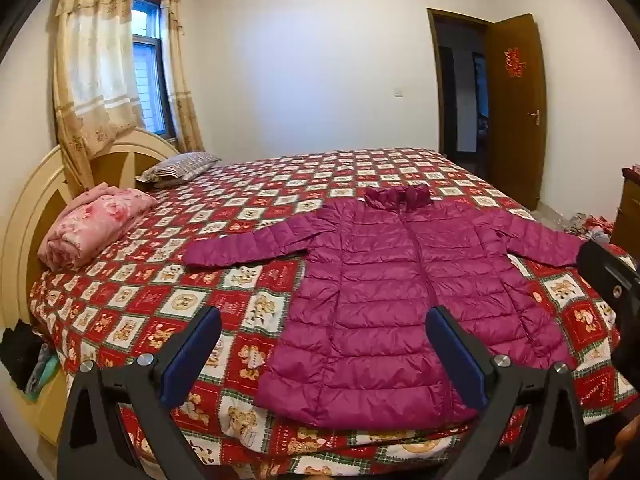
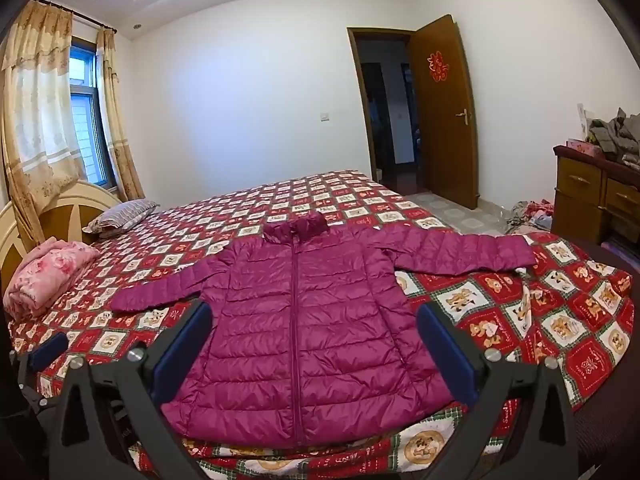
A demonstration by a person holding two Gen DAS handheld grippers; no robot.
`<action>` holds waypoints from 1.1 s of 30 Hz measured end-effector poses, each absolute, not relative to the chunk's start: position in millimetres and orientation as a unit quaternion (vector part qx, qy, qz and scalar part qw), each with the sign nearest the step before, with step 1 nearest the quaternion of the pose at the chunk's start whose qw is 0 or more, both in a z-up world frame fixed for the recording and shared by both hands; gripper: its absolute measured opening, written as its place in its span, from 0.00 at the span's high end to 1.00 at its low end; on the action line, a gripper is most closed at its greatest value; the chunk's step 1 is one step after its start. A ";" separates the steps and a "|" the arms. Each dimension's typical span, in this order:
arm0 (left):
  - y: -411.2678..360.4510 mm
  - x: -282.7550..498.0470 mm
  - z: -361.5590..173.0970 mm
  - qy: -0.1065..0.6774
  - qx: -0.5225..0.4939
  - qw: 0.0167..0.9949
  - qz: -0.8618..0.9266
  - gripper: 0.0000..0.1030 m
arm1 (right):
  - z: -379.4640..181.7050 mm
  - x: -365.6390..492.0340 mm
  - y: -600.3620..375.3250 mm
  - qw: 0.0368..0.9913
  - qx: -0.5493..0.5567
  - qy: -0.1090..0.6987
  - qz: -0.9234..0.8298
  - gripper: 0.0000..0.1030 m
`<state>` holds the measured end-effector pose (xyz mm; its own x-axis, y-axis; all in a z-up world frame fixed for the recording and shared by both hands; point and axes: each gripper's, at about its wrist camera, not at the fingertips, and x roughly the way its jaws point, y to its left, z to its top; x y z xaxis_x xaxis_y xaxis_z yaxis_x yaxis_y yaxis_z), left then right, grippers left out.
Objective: Fold large clothes
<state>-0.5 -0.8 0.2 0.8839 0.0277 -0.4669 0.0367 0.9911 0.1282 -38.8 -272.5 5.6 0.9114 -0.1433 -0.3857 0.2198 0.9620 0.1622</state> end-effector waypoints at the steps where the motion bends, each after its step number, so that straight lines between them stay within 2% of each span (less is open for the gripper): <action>1: -1.4 -0.7 0.5 0.239 0.064 0.969 -0.001 0.01 | 5.5 -39.2 -272.8 0.972 0.104 0.187 -0.092 0.00; 6: 7.3 -6.6 3.4 0.229 0.030 0.973 -0.029 0.01 | 5.5 -39.0 -272.4 0.973 0.102 0.187 -0.092 0.00; 33: 7.1 -10.7 3.4 0.221 0.040 0.974 -0.021 0.01 | 0.6 -37.2 -273.1 0.971 0.102 0.197 -0.093 0.00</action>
